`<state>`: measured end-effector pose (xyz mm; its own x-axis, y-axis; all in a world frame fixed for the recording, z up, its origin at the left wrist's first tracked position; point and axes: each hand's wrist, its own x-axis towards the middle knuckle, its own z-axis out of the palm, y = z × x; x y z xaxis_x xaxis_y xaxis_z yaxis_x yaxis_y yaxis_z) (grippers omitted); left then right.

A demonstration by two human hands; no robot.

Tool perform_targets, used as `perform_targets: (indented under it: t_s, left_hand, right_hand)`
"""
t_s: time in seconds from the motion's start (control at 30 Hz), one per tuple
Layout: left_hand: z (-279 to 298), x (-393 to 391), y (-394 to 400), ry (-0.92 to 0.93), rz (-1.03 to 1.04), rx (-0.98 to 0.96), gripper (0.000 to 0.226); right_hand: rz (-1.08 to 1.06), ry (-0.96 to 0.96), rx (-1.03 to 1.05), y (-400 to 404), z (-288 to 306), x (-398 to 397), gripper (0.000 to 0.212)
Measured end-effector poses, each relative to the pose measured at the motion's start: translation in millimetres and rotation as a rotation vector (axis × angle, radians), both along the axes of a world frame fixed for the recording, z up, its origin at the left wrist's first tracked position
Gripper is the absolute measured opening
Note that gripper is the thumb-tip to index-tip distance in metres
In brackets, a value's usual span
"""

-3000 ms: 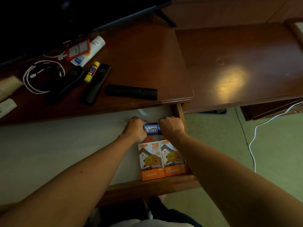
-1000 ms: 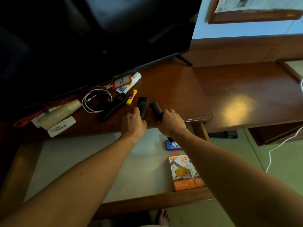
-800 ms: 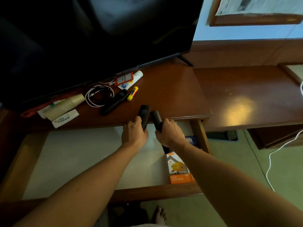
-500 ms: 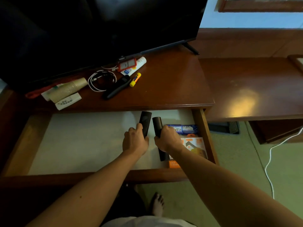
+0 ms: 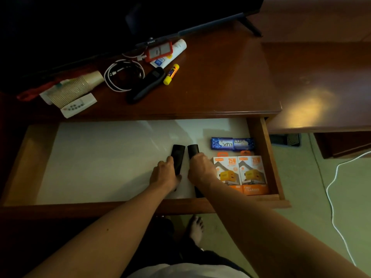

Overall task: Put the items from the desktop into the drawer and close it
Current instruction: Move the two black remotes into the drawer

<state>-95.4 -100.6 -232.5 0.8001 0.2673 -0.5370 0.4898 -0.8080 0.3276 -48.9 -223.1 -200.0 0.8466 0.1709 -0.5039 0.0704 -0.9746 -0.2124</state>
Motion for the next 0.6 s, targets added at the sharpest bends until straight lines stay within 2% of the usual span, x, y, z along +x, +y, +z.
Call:
perform_targets:
  t_s: [0.13,0.3,0.4,0.5,0.6]
  left_hand:
    - [-3,4,8,0.018,-0.044,-0.029,0.066]
    - [-6,25,27,0.043,-0.088,-0.098,0.053]
    - [-5,41,34,0.065,-0.105,-0.152,0.076]
    - [-6,47,30,0.124,-0.155,-0.165,0.100]
    - [-10,47,26,0.144,-0.152,-0.144,0.104]
  right_hand:
    - [0.088,0.063,-0.060,1,-8,3,0.037]
    - [0.130,0.034,-0.077,2,3,31,0.026]
    - [0.175,-0.019,-0.068,6,10,53,0.033]
    - [0.231,0.031,-0.063,11,5,61,0.048]
    - [0.310,0.051,-0.112,11,0,62,0.043]
